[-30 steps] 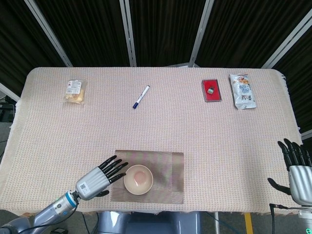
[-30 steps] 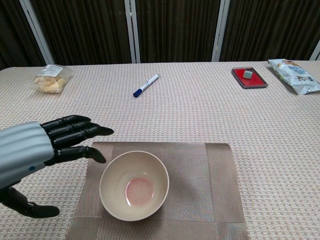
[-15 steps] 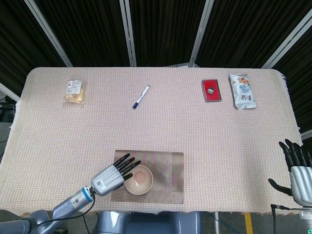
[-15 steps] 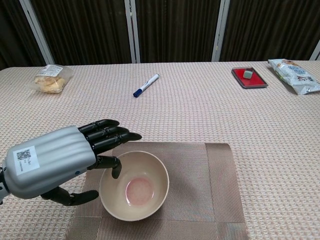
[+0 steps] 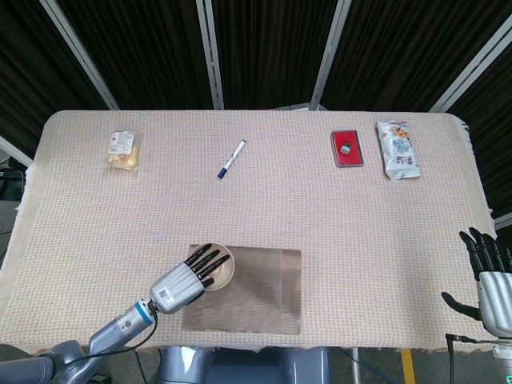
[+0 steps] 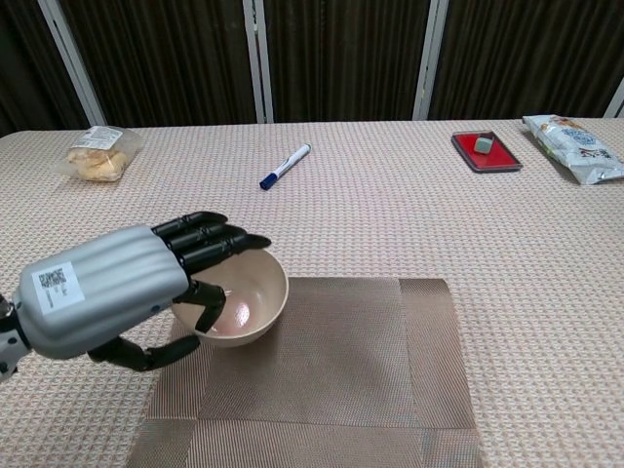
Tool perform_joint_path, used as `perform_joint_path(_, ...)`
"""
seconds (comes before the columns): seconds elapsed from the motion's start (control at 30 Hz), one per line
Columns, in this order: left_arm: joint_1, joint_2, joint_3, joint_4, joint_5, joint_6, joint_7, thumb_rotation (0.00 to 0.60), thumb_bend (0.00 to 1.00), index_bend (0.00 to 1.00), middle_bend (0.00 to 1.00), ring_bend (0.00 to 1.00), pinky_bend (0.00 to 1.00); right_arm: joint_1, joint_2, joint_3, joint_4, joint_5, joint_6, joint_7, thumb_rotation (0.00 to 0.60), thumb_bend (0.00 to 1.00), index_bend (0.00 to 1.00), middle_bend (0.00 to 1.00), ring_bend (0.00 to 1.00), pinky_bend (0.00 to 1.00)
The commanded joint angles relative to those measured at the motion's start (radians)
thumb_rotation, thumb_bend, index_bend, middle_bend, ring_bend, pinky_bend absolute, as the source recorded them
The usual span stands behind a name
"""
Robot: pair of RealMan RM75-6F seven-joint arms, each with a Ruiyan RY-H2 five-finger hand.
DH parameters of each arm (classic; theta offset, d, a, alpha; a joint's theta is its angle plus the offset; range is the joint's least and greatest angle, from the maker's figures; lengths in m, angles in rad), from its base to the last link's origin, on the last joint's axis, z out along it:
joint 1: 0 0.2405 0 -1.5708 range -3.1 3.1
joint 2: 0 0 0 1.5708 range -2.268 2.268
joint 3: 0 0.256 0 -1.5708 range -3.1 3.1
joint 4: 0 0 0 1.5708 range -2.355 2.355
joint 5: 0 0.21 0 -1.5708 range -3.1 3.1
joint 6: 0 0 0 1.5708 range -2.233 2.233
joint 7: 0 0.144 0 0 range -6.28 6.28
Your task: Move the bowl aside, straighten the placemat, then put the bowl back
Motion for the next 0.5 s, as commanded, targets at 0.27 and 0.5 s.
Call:
perform_joint_path(0.27,-0.016,0.109,-0.137,-0.030,-0.173,0.011,-0.055,0.600,0.39,0.61,0.00,0.00,0.00,0.003,-0.003,-0.001,0.001,0.003,-0.009,-0.004,0.600,0.00,0.00,0.00,0.00,0.00)
perform_joint_path(0.5,-0.004,0.140,-0.219,0.145,-0.375,-0.045,-0.178,0.600,0.39,0.61,0.00,0.00,0.00,0.004,-0.009,-0.002,0.001,0.004,-0.012,-0.017,0.600,0.00,0.00,0.00,0.00,0.00)
